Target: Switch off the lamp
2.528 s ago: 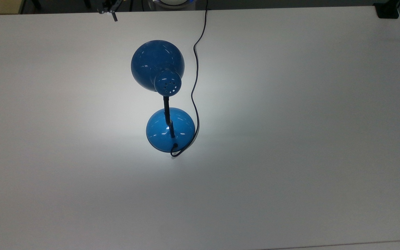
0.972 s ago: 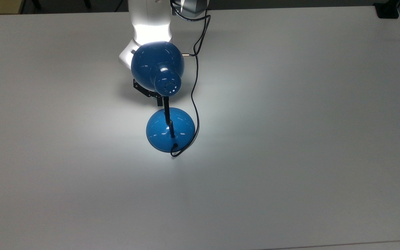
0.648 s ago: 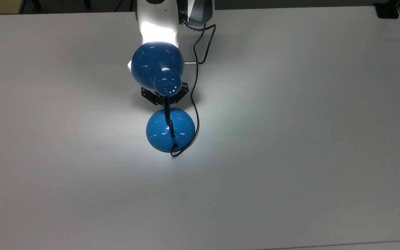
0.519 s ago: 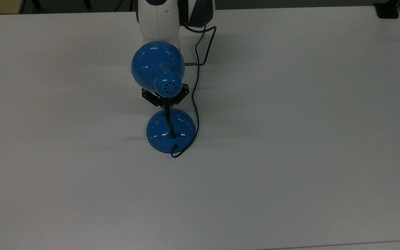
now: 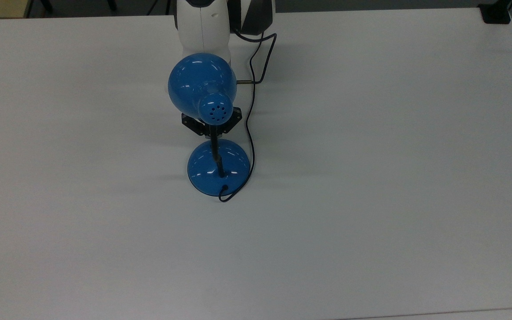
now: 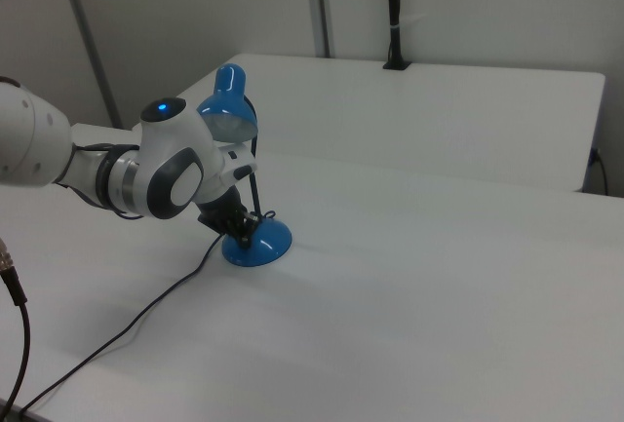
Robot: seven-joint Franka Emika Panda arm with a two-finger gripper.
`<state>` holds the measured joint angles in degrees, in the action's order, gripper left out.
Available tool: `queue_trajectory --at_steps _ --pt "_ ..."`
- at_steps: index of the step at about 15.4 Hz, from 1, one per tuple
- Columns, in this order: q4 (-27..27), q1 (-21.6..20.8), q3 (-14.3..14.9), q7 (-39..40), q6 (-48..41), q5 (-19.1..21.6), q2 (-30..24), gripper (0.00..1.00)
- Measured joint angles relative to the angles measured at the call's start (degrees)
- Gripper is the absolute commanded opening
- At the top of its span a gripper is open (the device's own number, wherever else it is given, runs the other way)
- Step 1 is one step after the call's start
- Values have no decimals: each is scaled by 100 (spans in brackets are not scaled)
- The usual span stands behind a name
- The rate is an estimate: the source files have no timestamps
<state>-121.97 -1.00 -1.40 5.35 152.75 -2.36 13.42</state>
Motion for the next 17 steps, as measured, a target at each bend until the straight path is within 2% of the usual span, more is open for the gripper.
queue_trajectory --at_steps 8,9,10,11,14,17 --pt "-123 23 14 2 -894 -8 -79 2" --pt "-31 72 19 36 -1355 -13 -249 23" --pt "153 131 24 153 -2145 -20 -528 81" --pt "434 178 26 312 -3166 -21 -874 100" --pt "1200 190 24 472 -5155 -10 -1444 100" --pt "1862 147 8 466 -6075 -5 -1680 100"
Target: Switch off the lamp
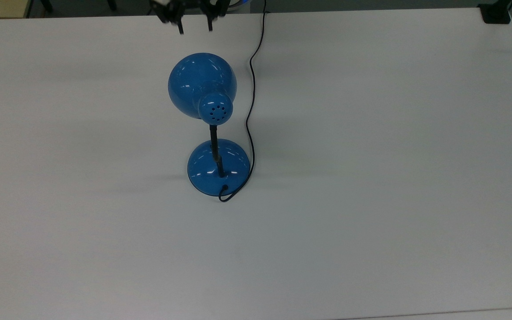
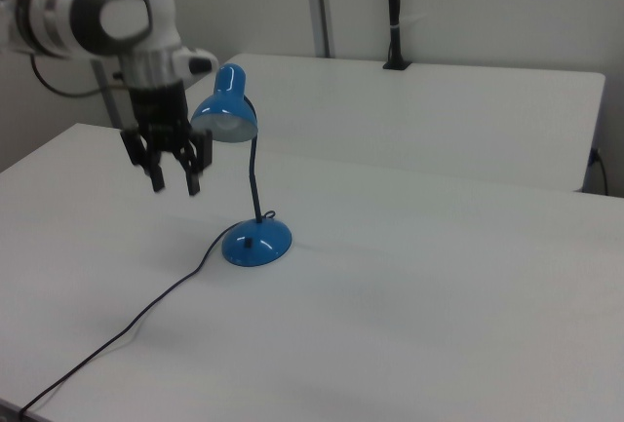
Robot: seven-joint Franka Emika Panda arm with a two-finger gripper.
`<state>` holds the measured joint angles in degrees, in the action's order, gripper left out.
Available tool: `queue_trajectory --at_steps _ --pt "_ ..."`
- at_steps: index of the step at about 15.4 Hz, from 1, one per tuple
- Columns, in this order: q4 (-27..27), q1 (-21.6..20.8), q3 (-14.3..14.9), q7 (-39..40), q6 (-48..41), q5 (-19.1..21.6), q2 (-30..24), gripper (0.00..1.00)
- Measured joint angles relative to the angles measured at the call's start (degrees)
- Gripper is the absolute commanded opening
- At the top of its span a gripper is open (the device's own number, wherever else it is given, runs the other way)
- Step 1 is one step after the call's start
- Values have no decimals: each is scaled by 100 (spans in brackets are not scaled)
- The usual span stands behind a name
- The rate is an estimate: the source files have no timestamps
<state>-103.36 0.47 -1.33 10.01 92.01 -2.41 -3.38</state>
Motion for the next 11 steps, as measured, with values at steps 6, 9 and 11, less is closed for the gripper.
queue_trajectory --at_steps 6,9,11 --pt "559 -11 -5 -355 102 3 -41 100" --pt "559 18 76 -378 488 3 -28 100" --pt "559 22 107 -381 526 3 -27 100"
